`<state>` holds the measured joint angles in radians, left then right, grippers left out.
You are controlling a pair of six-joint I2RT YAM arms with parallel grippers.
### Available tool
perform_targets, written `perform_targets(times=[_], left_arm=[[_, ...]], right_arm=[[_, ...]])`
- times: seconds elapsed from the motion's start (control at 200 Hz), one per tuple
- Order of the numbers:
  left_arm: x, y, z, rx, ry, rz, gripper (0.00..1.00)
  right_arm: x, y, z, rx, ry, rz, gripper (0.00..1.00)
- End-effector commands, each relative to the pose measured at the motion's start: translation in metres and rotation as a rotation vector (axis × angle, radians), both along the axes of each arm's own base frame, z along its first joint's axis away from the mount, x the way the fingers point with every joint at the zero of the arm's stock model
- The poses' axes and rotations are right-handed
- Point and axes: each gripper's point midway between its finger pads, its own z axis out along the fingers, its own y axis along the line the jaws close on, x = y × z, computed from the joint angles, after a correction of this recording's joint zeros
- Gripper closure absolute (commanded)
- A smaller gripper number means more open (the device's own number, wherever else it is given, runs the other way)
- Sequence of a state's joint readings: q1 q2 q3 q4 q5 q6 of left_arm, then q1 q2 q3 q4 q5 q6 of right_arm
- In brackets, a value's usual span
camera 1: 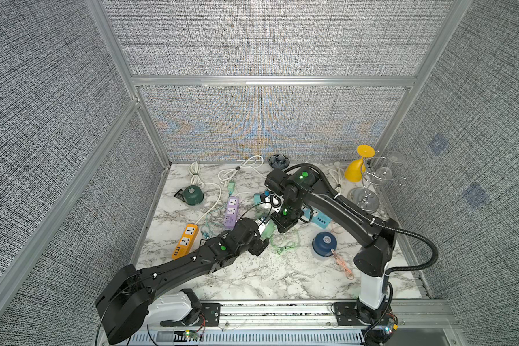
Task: Charge the cordless meat grinders
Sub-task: Insert the charging cable into the cordless meat grinder.
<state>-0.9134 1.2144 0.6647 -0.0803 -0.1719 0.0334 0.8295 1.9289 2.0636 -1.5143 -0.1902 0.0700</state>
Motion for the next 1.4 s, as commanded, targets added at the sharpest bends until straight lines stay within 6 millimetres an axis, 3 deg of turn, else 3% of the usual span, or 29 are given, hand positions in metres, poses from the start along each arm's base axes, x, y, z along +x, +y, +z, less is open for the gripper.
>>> perform_targets(times=[0.0, 0.18, 0.505, 0.79, 0.941, 1.096, 1.396], left_arm=[[-0.016, -0.021, 0.004, -0.021, 0.000, -0.150, 0.36], [-0.016, -0.022, 0.006, -0.021, -0.011, -0.152, 0.37], [-0.020, -0.022, 0.004, -0.015, -0.012, -0.163, 0.39], [-0.019, -0.025, 0.005, -0.013, -0.019, -0.166, 0.40], [-0.020, -0.024, 0.006, -0.012, -0.024, -0.164, 0.40], [-0.022, -0.023, 0.006, -0.017, -0.024, -0.167, 0.41], [-0.024, -0.023, 0.009, -0.020, -0.038, -0.173, 0.41]], right_arm=[[0.029, 0.049, 0.014, 0.212, -0.093, -0.002, 1.00], [0.026, 0.055, 0.007, 0.217, -0.063, 0.001, 1.00], [0.052, 0.039, 0.014, 0.210, -0.127, -0.065, 1.00], [0.027, 0.071, 0.015, 0.265, -0.069, 0.028, 1.00], [0.039, 0.060, 0.008, 0.220, -0.098, -0.003, 1.00], [0.052, 0.053, 0.014, 0.246, -0.127, -0.005, 1.00], [0.048, 0.054, 0.020, 0.287, -0.170, 0.133, 1.00]])
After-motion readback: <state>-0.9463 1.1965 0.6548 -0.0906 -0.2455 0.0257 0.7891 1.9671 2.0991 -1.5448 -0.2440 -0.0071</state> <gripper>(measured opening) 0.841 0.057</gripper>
